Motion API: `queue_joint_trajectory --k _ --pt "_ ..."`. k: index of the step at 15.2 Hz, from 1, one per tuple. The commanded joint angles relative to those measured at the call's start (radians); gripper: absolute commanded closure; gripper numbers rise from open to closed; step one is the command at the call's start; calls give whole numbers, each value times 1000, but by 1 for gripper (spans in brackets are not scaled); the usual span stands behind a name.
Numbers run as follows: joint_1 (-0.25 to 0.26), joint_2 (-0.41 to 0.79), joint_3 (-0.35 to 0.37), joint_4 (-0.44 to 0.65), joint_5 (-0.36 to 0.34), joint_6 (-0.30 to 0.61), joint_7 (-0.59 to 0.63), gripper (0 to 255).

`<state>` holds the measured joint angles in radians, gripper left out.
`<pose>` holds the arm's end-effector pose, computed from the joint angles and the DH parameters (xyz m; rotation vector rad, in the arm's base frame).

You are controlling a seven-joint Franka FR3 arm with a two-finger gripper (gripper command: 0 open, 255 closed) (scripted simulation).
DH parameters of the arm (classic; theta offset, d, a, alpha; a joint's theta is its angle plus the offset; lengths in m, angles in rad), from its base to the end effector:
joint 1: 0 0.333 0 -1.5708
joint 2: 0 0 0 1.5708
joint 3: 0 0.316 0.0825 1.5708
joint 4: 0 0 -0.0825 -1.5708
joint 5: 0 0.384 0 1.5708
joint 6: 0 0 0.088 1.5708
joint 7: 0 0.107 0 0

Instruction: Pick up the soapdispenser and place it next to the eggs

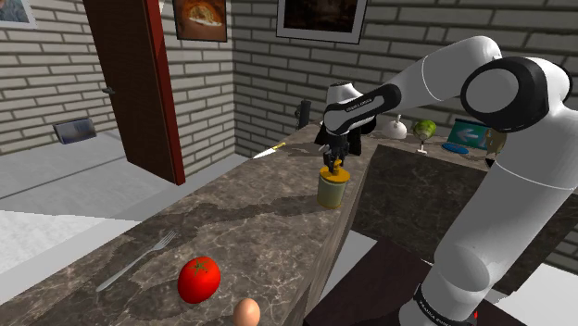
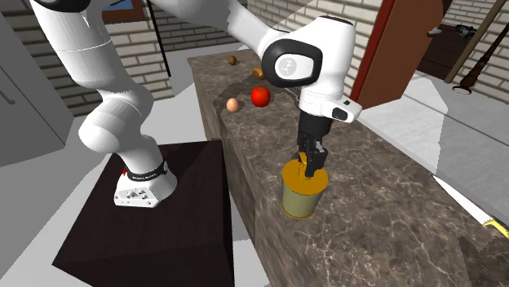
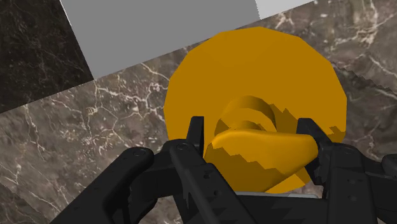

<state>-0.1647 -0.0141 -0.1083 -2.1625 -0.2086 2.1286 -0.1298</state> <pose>0.5090 -0.1521 0.4016 2.9734 -0.0457 -0.0808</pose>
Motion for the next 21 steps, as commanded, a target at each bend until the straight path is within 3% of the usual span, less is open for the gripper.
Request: queue_joint_trajectory --k 1,5,21 --pt "0 0 0 0 0 0 0 255" --pt "0 0 0 0 0 0 0 255" --pt "5 -68 5 142 13 -208 -33 255"
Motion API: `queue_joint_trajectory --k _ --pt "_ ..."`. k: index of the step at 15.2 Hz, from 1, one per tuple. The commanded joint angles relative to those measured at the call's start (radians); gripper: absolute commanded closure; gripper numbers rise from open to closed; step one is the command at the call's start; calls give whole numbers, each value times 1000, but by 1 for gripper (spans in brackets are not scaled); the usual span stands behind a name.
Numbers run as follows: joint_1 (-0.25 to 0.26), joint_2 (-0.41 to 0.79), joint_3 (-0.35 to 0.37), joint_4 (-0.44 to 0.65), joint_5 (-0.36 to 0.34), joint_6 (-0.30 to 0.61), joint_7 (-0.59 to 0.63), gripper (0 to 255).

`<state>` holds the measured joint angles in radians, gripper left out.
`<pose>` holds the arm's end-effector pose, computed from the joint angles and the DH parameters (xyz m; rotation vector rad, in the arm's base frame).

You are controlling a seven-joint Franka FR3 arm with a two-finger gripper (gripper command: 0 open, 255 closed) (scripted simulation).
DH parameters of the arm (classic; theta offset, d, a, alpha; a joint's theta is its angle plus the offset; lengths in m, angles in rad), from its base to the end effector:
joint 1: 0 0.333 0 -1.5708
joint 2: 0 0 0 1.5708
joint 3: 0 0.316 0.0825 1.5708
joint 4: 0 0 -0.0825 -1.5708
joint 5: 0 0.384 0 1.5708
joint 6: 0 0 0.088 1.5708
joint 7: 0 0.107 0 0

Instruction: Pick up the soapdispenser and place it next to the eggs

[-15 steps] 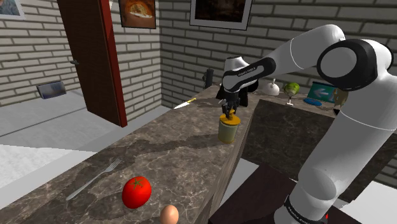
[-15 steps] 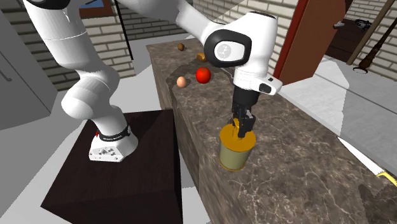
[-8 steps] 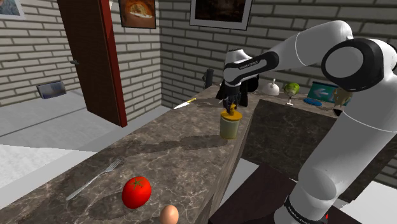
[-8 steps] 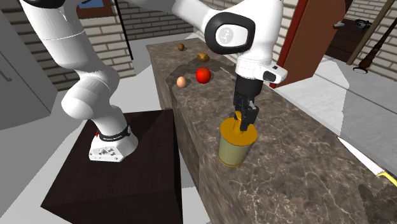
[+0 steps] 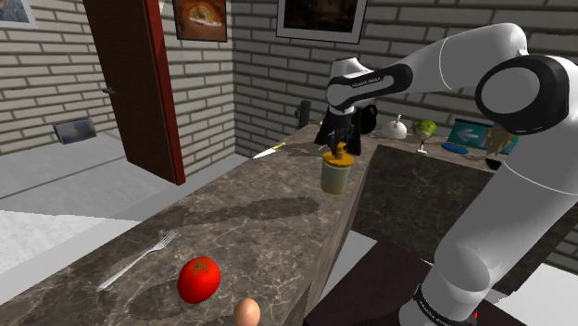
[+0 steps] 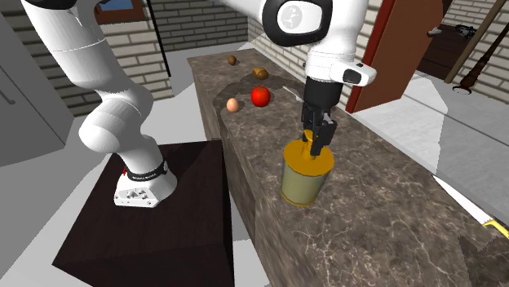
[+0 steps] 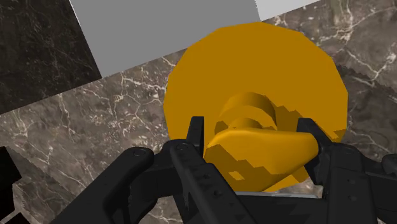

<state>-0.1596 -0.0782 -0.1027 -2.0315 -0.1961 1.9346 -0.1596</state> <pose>0.5092 -0.1516 0.4800 2.9734 -0.0455 -0.0818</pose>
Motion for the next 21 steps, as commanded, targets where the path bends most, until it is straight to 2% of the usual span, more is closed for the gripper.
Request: queue_joint_trajectory --k 1,21 --pt "0 -6 0 22 1 -27 -5 255" --pt "4 -10 6 286 12 -292 -47 255"
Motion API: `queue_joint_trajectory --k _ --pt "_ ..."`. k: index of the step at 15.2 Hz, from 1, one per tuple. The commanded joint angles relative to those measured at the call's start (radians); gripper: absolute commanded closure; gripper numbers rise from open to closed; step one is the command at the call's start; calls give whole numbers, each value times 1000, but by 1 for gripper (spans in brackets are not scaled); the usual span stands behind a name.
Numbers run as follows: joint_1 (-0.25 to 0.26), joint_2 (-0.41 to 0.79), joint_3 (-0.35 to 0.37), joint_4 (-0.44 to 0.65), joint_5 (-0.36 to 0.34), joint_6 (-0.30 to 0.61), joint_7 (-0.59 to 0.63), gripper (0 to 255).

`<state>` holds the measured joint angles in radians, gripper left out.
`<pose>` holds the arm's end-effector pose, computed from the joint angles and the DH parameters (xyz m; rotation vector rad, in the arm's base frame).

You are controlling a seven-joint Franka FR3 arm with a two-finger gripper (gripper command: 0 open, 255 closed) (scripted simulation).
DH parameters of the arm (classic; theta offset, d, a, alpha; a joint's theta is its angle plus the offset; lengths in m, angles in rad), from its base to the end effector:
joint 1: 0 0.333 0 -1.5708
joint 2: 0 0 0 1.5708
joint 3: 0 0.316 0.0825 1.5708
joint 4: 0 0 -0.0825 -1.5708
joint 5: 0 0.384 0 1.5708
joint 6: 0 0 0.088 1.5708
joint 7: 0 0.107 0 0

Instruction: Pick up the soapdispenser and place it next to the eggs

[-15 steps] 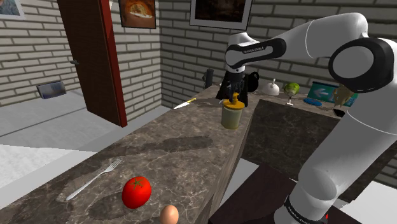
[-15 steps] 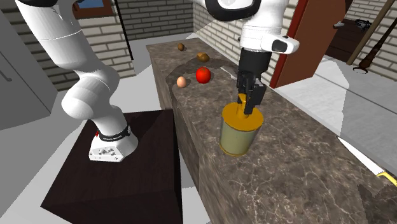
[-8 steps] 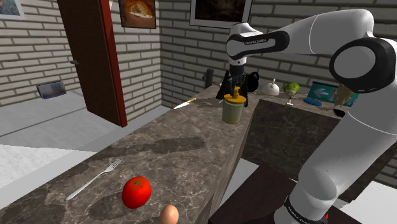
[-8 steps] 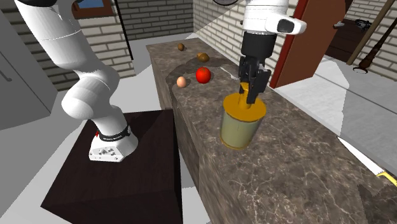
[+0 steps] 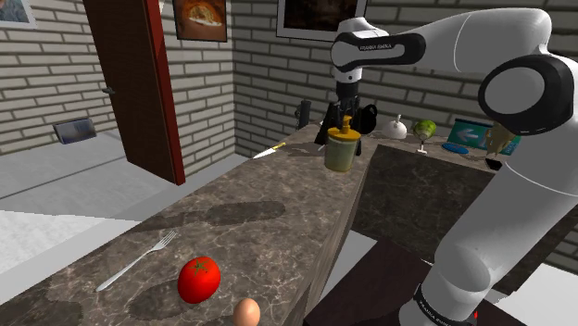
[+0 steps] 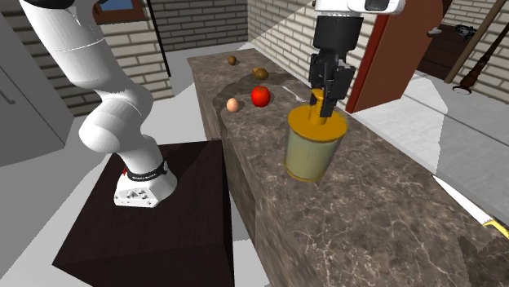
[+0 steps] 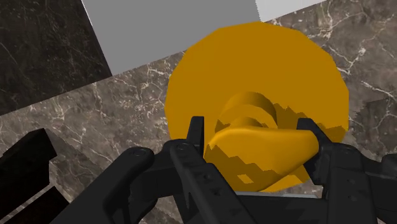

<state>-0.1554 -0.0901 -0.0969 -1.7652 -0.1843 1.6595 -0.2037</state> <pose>0.5090 -0.1520 0.5901 2.9735 -0.0451 -0.0819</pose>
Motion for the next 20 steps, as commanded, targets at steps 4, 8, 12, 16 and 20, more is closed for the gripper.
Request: queue_joint_trajectory --k 4,8,12,16,20 --pt "1 12 1 85 2 -71 -12 255" --pt "1 27 2 156 3 -127 -21 255" --pt "1 46 2 234 4 -185 -31 255" --pt "1 70 2 319 5 -245 -42 255" --pt "36 22 39 271 4 -257 29 255"
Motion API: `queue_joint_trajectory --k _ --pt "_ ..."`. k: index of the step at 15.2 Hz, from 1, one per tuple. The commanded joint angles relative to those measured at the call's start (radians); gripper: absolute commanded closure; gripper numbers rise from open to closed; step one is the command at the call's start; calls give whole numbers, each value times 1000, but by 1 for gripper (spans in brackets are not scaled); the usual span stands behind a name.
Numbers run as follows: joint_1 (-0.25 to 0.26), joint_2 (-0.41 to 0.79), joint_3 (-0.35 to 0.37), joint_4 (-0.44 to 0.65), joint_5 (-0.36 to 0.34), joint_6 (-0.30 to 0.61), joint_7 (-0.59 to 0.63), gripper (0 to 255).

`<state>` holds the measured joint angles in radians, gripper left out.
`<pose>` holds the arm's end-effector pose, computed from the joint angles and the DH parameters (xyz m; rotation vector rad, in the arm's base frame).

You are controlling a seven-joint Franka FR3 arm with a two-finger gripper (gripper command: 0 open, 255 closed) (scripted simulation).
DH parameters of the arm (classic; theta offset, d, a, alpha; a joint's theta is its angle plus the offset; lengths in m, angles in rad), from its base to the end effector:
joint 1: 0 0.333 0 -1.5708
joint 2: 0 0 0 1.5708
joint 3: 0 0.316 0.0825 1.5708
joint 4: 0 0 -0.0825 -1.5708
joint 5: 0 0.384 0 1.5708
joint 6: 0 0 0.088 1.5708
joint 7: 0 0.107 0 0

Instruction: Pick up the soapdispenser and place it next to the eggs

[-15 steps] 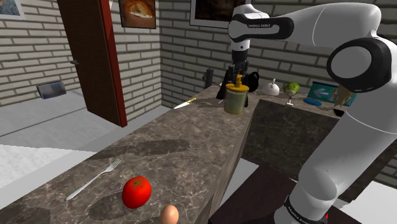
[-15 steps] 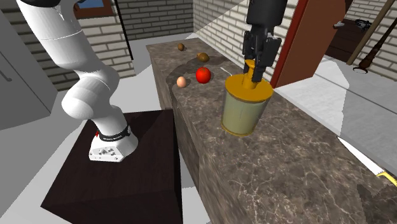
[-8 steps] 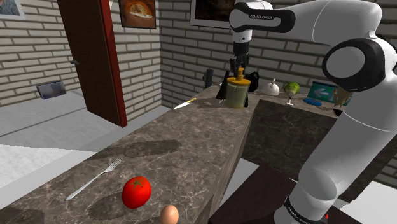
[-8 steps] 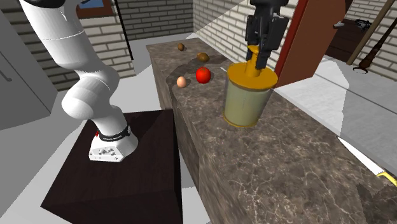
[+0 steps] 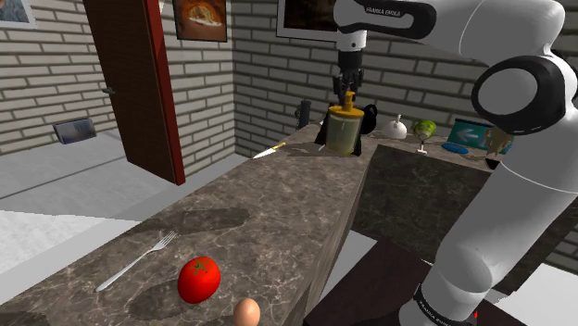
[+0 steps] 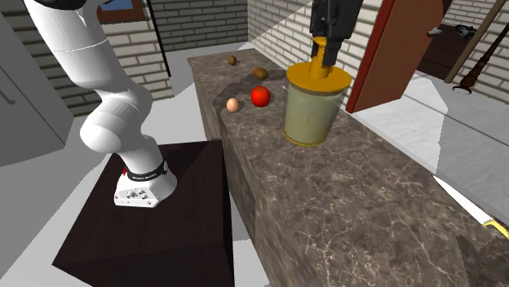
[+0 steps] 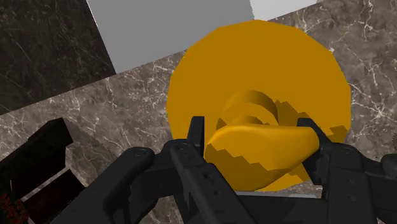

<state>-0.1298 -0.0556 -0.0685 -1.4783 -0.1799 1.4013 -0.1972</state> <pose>0.5032 -0.1244 0.6843 2.9739 -0.0438 -0.0824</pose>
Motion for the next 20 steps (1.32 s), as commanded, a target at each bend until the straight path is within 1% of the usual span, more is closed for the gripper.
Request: queue_joint_trajectory --k 1,5,10,15,20 --pt "21 -27 24 -32 1 -2 46 255" --pt "64 -74 78 -80 9 -17 143 255" --pt "116 -107 148 -111 28 -40 265 255" --pt "167 -114 222 -110 50 -66 390 255" --pt "218 -92 298 -79 70 -93 519 255"
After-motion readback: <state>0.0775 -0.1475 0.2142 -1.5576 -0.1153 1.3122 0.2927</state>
